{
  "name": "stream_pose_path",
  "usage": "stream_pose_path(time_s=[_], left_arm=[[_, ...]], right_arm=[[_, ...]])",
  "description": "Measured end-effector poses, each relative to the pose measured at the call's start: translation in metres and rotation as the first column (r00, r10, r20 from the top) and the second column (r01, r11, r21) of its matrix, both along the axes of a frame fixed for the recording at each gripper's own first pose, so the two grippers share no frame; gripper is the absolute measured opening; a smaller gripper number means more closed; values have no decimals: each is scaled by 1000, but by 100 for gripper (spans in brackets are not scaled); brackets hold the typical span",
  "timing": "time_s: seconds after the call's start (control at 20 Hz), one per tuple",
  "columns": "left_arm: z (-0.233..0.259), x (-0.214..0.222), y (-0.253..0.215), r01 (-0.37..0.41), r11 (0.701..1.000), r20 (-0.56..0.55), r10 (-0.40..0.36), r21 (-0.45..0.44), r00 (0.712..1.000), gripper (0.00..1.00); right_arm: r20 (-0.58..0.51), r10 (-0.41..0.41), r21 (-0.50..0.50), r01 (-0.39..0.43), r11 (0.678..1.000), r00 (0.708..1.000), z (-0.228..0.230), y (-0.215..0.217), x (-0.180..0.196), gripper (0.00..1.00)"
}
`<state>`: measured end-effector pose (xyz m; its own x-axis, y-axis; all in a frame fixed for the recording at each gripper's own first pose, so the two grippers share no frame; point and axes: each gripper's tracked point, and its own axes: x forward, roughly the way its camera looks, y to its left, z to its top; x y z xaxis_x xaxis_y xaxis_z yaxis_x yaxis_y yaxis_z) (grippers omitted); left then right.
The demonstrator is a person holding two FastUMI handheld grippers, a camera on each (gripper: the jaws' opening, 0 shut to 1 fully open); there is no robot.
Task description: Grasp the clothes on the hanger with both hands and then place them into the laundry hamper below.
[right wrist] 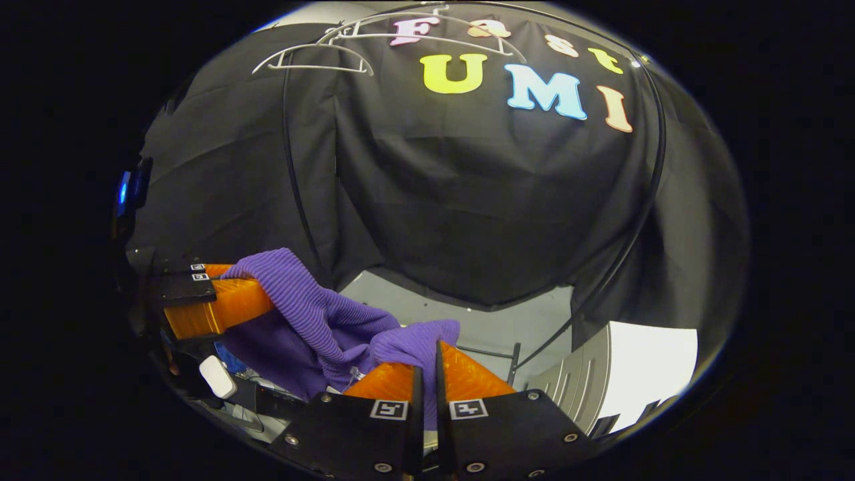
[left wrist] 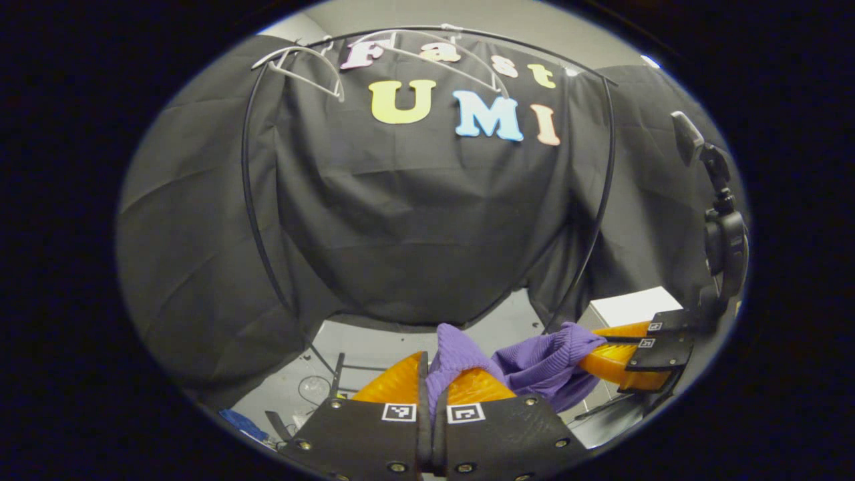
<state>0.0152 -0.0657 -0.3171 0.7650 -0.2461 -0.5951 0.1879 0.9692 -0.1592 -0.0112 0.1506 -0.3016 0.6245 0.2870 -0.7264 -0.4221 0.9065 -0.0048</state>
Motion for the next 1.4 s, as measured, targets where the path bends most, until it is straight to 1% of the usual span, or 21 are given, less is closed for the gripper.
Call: stream_pose_path(time_s=[0.05,0.1,0.15,0.2,0.25,0.3,0.35,0.4,0.45,0.55,0.7,0.8,0.85,1.0,1.05,1.1,1.2,1.25,1.3,1.35,1.4], left_arm=[[-10,-6,0,-2,1000,-20,2,7,1000,2],[-18,-10,-2,3,1000,-39,-3,13,999,2],[-25,-15,-3,14,1000,-58,-13,19,998,7],[-30,-23,-3,25,999,-79,-23,29,997,4],[-39,-27,-1,33,999,-100,-29,41,995,7],[-46,-34,-1,40,998,-121,-34,43,992,9],[-51,-38,-1,37,998,-136,-31,44,990,10],[-52,-45,0,34,999,-147,-28,41,989,25],[-49,-47,1,29,999,-143,-24,36,989,40],[-35,-40,6,19,999,-94,-16,35,995,70],[3,-28,8,10,999,-12,-10,36,1000,95],[31,-20,10,-6,1000,50,5,25,999,90],[49,-15,12,-15,1000,84,14,15,996,94],[94,-6,12,-43,999,177,44,-12,983,94],[111,-4,14,-52,999,207,54,-15,977,94],[127,0,19,-64,998,234,66,-16,970,100],[160,-2,25,-87,996,286,92,-27,954,100],[177,-1,27,-95,995,311,101,-36,945,94],[194,-3,26,-99,994,334,107,-41,936,94],[211,-6,27,-102,994,356,112,-46,928,99],[225,-12,26,-103,994,377,113,-48,919,97]], right_arm=[[-22,4,-17,-4,1000,1000,-8,-2,-3,11],[-35,6,-34,-7,999,999,-16,-5,-8,12],[-49,9,-51,-11,999,999,-25,-8,-14,13],[-64,11,-62,-15,998,998,-28,-10,-18,15],[-79,9,-74,-15,997,997,-31,-14,-24,27],[-83,6,-78,-12,997,997,-32,-17,-27,34],[-76,-1,-77,-5,997,997,-28,-18,-28,48],[-71,-7,-79,2,997,997,-25,-21,-28,55],[-65,-16,-84,10,996,998,-23,-23,-29,72],[-44,-41,-80,37,996,998,-11,-28,-26,84],[3,-85,-42,85,995,996,13,-37,-24,91],[53,-104,-21,105,994,993,37,-43,-18,94],[85,-110,-11,111,994,990,51,-46,-13,94],[199,-132,20,131,991,971,99,-62,-1,94],[240,-138,31,134,990,961,116,-68,3,94],[279,-142,40,137,990,950,135,-74,5,95],[356,-154,60,142,988,922,172,-88,7,95],[387,-162,72,145,987,908,189,-96,9,95],[415,-175,90,151,984,893,201,-102,8,95],[439,-192,112,158,981,878,218,-109,6,96],[457,-205,135,160,978,866,232,-115,2,95]])
